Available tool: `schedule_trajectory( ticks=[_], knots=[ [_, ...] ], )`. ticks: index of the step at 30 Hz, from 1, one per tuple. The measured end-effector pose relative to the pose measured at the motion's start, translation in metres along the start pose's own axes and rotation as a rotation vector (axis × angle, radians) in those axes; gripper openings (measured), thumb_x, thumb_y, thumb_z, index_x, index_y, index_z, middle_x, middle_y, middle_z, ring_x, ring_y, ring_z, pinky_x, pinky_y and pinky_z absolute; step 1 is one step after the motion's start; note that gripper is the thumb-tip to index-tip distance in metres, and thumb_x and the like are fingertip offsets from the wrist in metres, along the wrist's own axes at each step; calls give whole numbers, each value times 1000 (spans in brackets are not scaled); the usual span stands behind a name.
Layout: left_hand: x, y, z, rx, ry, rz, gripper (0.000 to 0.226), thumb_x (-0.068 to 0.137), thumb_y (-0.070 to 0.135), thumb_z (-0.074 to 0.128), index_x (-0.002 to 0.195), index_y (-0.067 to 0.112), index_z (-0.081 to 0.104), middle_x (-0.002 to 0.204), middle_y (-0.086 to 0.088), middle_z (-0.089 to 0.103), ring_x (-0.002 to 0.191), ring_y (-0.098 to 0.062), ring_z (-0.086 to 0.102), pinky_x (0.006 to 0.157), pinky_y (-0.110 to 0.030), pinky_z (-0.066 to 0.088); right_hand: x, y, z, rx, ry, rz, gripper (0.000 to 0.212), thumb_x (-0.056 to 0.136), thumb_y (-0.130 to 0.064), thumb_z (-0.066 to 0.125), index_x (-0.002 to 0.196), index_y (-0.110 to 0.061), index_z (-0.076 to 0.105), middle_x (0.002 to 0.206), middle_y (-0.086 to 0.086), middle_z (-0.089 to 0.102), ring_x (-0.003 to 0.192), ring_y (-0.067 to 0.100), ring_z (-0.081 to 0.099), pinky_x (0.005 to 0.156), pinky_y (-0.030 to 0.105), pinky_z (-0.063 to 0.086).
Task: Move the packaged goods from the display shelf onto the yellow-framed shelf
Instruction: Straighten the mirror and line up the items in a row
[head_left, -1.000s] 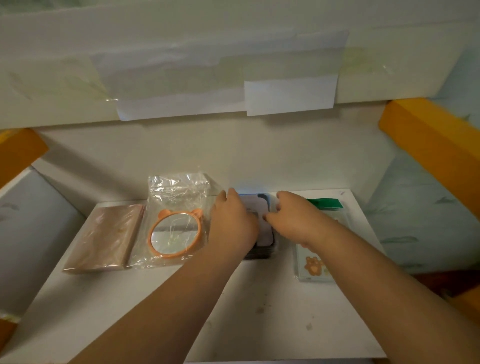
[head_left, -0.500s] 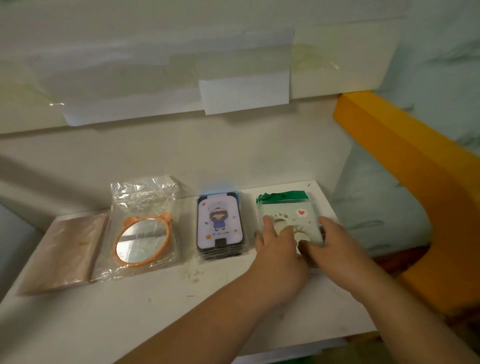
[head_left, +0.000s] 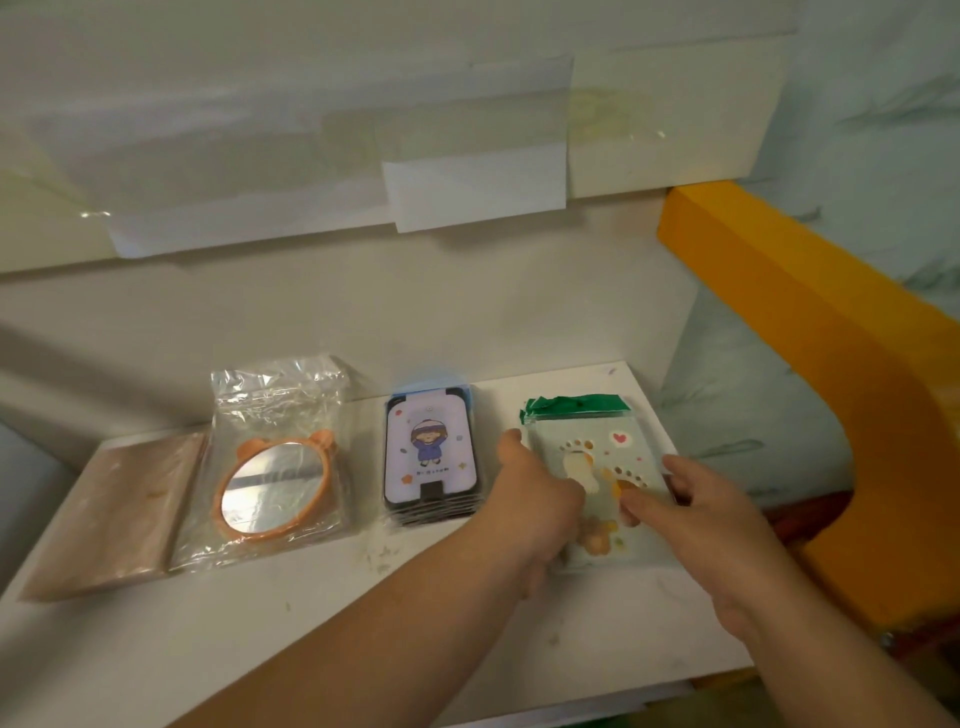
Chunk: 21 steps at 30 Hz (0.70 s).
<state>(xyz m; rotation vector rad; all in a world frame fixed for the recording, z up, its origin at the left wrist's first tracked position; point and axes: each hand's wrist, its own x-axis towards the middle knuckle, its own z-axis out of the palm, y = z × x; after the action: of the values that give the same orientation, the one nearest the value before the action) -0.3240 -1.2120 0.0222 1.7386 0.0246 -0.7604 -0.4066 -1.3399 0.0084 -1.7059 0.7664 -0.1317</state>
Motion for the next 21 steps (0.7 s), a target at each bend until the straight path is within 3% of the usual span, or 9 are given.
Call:
schedule_trajectory(
  ticks=[2,3,5,7,9,11,13,16,21],
  knots=[
    [1,0,0,-174,-60,-97,57,85,1,55,139,12,42,117,-11,67,101,-31,67,87,-49,58,-2,-2,-2,22,-24,26,30,86,-10,71,82,-34,53,95,-10,68,91,12,63,62,25,47],
    [2,-1,1,-245,-106,-137,49,83,0,55,130,10,53,113,-14,70,98,-33,70,84,-50,59,-2,-2,-4,21,-34,28,28,87,-9,70,86,-34,56,95,-7,70,91,13,64,62,25,48],
    [6,-4,3,-232,-140,-140,51,74,6,58,124,13,58,113,-15,71,98,-34,71,83,-52,60,-1,0,-7,20,-39,14,23,88,-8,67,93,-29,64,88,-2,75,90,16,68,65,26,50],
    [4,-6,3,-121,-116,-18,50,73,12,60,122,20,55,115,-8,70,100,-28,70,85,-51,60,-4,-2,-9,49,-16,-27,15,90,-13,66,99,-26,69,83,-3,77,91,17,70,76,32,53],
    [1,-9,0,36,-102,160,46,74,17,62,118,28,55,112,2,71,100,-19,70,87,-45,60,-4,-2,-10,130,33,-64,20,93,-21,63,109,-32,69,93,-7,77,96,16,69,86,39,54],
    [-6,-11,-3,114,-135,318,47,81,18,66,123,32,50,112,8,70,100,-12,70,84,-39,61,-6,-4,-6,191,58,-124,27,97,-21,58,117,-37,65,104,-12,74,97,10,69,83,34,55],
    [-8,-16,-6,129,-144,456,48,86,16,67,126,29,45,116,8,68,103,-13,70,84,-39,61,-10,-4,-2,150,57,-256,34,98,-15,56,123,-38,60,111,-18,71,102,2,66,86,28,52],
    [-7,-24,-13,172,-76,637,50,90,3,59,132,20,40,125,8,63,118,-6,61,99,-34,53,-14,2,5,130,36,-388,44,96,-6,56,132,-32,52,122,-16,67,115,0,61,97,26,49],
    [-14,-33,-16,151,-25,766,59,90,-6,58,141,11,33,135,11,56,129,-2,52,106,-20,42,-19,16,9,124,4,-450,48,95,-17,55,141,-26,43,134,-9,61,127,7,54,109,39,43]
  ],
)
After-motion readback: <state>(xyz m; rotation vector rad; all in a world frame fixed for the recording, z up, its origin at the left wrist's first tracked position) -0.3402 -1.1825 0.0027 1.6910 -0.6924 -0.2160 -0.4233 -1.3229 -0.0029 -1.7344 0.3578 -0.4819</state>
